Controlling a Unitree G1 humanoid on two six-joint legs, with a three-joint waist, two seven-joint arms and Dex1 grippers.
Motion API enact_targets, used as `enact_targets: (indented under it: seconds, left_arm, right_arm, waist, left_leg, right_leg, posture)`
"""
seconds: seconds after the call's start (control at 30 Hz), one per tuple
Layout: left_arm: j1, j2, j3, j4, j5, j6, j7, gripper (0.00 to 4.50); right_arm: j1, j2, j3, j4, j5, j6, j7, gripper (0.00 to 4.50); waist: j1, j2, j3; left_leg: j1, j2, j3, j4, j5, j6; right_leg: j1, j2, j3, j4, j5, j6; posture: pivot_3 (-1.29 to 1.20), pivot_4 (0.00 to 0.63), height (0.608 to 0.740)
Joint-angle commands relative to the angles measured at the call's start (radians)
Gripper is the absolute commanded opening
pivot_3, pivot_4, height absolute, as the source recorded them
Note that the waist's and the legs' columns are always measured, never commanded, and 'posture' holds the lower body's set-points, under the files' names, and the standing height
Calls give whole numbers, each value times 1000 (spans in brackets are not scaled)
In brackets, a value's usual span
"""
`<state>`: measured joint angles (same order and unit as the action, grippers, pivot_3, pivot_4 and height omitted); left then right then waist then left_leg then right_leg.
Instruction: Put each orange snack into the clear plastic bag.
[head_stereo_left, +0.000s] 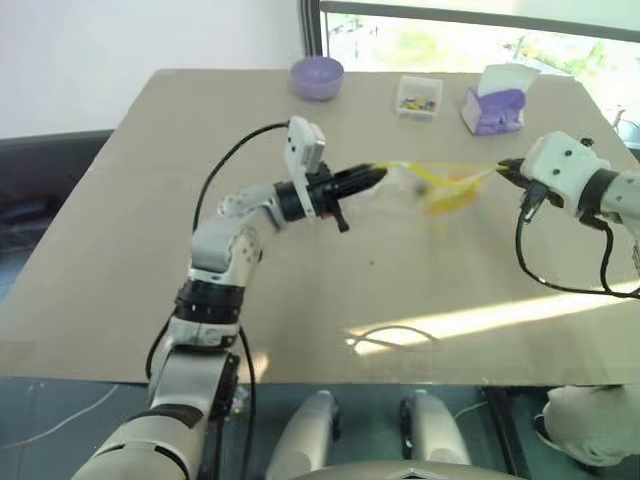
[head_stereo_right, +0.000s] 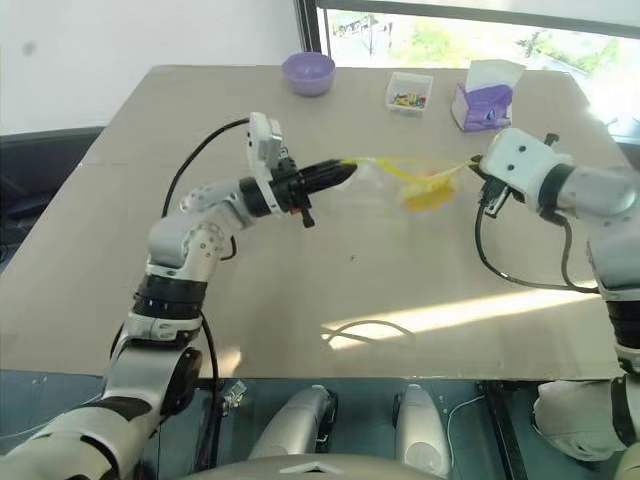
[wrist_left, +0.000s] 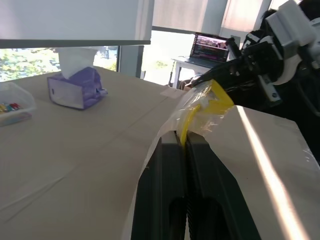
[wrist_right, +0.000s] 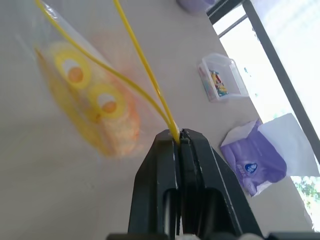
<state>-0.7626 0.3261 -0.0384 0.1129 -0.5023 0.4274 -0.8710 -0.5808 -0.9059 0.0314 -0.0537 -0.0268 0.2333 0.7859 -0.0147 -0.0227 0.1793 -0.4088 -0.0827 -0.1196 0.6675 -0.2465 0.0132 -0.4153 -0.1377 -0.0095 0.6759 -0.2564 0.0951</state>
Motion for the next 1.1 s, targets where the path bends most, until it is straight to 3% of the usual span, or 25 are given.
enact_targets:
  seconds: [0.03,0.2,0.27,0.37,0.5,0.67,0.77,0.83,0.93,1.1]
  left_arm:
    - [31,30,-31,26,172,-264,24,0]
    - [203,97,-156,36,357,-569,-53,0]
    - [263,108,-169,15,358,-582,-72,0]
    - [284,106,-161,1,346,-575,-76,0]
    - [283,102,-154,6,346,-572,-74,0]
    - [285,97,-137,14,318,-557,-81,0]
    - [278,90,-124,25,297,-546,-85,0]
    - [272,86,-118,28,285,-534,-88,0]
    - [254,73,-114,8,260,-488,-90,0]
    - [212,56,-102,-52,225,-369,-67,0]
  right_arm:
    - [54,-5,-28,-20,-70,-40,-81,49]
    - [287,30,22,-174,-118,-24,-99,49]
    - [363,53,40,-233,-108,14,-91,49]
    - [407,83,48,-273,-125,27,-112,829]
    - [445,120,-19,-339,-60,81,-110,2595]
    - [516,99,-184,-458,123,167,-5,2595]
    - [478,118,-208,-528,225,201,14,2595]
    - [412,151,-165,-568,248,222,-13,2595]
    - [283,231,53,-542,117,208,-74,2595]
    - [180,318,217,-466,9,191,-119,2595]
  waist:
    - [1,0,0]
    - [2,1,-1]
    - [2,2,-1]
    - [2,2,-1]
    - [3,2,-1]
    - [4,2,-1]
    - [0,2,-1]
    - [-4,2,-1]
    - [-8,2,-1]
    - [3,2,-1]
  left_leg:
    - [-5,-1,0,1,0,0]
    - [-5,-1,-1,0,0,0]
    - [-5,-1,-1,1,0,0]
    - [-4,-1,-1,3,0,0]
    - [0,-1,-2,3,-2,5]
    - [4,-1,-2,2,-2,5]
    - [5,-1,-1,1,-3,5]
    - [7,0,0,1,-3,5]
    - [9,2,0,0,-3,5]
    - [8,1,-1,1,-2,4]
  right_leg:
    - [-4,0,0,1,0,0]
    - [-3,-1,-1,-1,0,0]
    - [-4,-1,-1,0,1,0]
    - [-4,0,-1,2,1,-1]
    - [2,1,-1,2,3,0]
    - [6,1,-1,1,3,0]
    - [6,1,0,1,3,0]
    - [6,2,1,1,3,0]
    - [7,4,2,2,3,0]
    - [8,4,1,1,3,0]
  posture:
    - [0,150,740]
    - [0,150,740]
    - [0,150,740]
    - [0,150,740]
    - [0,150,740]
    - [0,150,740]
    - [0,150,740]
    - [0,150,740]
    - [0,150,740]
    - [0,150,740]
